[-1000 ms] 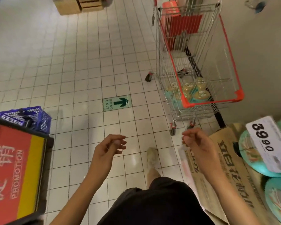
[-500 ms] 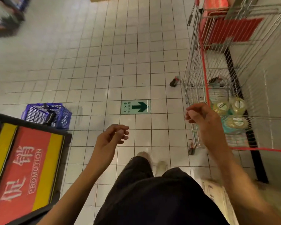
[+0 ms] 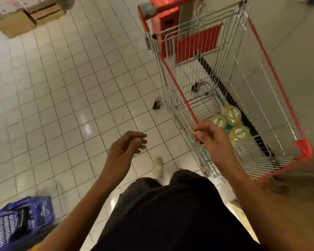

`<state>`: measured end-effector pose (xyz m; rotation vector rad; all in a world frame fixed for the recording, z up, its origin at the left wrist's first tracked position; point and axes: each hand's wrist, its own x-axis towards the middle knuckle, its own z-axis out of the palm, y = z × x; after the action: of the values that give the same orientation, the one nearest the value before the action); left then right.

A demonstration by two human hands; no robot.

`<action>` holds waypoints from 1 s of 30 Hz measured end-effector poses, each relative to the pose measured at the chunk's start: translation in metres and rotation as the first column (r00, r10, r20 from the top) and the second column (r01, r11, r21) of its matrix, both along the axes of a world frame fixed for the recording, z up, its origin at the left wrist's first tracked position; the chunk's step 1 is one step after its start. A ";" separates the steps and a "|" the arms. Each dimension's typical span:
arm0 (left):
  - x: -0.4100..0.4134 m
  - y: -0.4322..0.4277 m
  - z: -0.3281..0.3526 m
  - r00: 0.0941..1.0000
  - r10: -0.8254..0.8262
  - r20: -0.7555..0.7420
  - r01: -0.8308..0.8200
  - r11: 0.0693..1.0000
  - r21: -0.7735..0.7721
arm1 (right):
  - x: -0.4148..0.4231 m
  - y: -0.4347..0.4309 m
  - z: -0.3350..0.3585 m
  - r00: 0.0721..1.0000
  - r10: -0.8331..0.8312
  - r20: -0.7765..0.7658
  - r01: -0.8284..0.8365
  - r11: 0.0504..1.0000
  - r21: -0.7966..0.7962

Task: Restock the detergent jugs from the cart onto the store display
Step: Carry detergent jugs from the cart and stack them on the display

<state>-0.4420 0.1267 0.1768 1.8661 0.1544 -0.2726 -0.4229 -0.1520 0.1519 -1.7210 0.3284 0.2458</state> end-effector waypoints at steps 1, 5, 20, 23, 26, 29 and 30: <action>0.026 -0.005 0.002 0.998 -0.069 -0.007 0.069 0.998 0.000 | 0.008 -0.001 0.000 0.999 -0.047 -0.002 0.047 0.999 0.006; 0.113 -0.039 0.008 0.935 -0.355 -0.028 0.353 0.935 -0.043 | 0.030 -0.013 -0.004 0.972 -0.230 -0.045 0.231 0.973 0.029; 0.308 -0.236 -0.037 0.593 -0.784 -0.181 0.796 0.605 -0.009 | 0.154 -0.135 -0.060 0.828 -0.551 -0.104 0.553 0.833 -0.009; 0.336 -0.270 -0.055 0.557 -0.803 -0.215 0.823 0.568 0.008 | 0.181 -0.160 -0.073 0.796 -0.597 -0.104 0.599 0.801 -0.010; 0.355 -0.299 -0.091 0.507 -0.815 -0.280 0.855 0.517 0.041 | 0.197 -0.179 -0.092 0.764 -0.638 -0.098 0.636 0.770 -0.056; 0.366 -0.319 -0.155 0.422 -0.809 -0.410 0.893 0.449 0.034 | 0.208 -0.199 -0.128 0.716 -0.683 -0.144 0.676 0.730 -0.100; 0.369 -0.324 -0.181 0.382 -0.799 -0.465 0.910 0.414 0.035 | 0.211 -0.205 -0.144 0.696 -0.700 -0.162 0.692 0.713 -0.112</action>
<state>-0.0731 -0.1975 -0.0047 2.0042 -0.6242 -1.4543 -0.2124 -0.3573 0.0075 -1.4910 1.1157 -0.1647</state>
